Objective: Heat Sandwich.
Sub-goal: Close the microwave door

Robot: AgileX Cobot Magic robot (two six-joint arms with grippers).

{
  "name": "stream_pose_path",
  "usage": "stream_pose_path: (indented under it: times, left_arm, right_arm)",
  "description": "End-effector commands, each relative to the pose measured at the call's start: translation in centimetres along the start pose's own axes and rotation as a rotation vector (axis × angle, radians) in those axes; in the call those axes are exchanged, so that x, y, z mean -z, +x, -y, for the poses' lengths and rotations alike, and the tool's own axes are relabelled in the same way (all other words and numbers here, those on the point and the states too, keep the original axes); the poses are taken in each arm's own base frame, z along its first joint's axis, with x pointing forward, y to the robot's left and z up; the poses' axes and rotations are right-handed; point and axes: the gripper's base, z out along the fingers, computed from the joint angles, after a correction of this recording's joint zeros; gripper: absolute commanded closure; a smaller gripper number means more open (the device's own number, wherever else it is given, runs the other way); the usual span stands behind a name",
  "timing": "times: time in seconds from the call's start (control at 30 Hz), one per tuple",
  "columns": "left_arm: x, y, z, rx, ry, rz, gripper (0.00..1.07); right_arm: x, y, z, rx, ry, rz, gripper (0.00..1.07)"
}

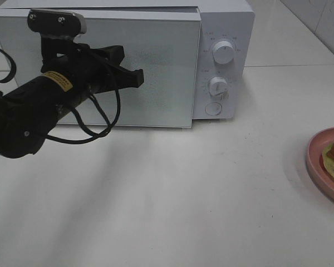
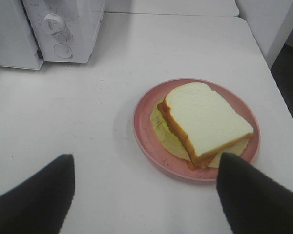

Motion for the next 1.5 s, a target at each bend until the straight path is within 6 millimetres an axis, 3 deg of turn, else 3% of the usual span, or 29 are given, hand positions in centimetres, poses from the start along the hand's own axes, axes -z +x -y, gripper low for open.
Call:
stream_pose_path:
  times: [0.03, 0.83, 1.07, 1.5]
  left_arm:
    - [-1.4, -0.1, 0.8, 0.008, 0.009, 0.015, 1.07]
    - [-8.1, -0.5, 2.6, -0.030, 0.029, -0.028, 1.07]
    - [-8.0, -0.9, 2.7, -0.031, 0.035, -0.036, 1.07]
    - [-4.5, -1.0, 3.3, -0.042, 0.068, -0.124, 1.07]
  right_arm:
    - [0.3, 0.1, 0.0, -0.008, 0.005, 0.042, 0.32]
    - [0.3, 0.1, 0.0, -0.008, 0.005, 0.042, 0.32]
    - [0.3, 0.1, 0.0, -0.008, 0.005, 0.042, 0.32]
    - [0.3, 0.1, 0.0, -0.008, 0.005, 0.042, 0.32]
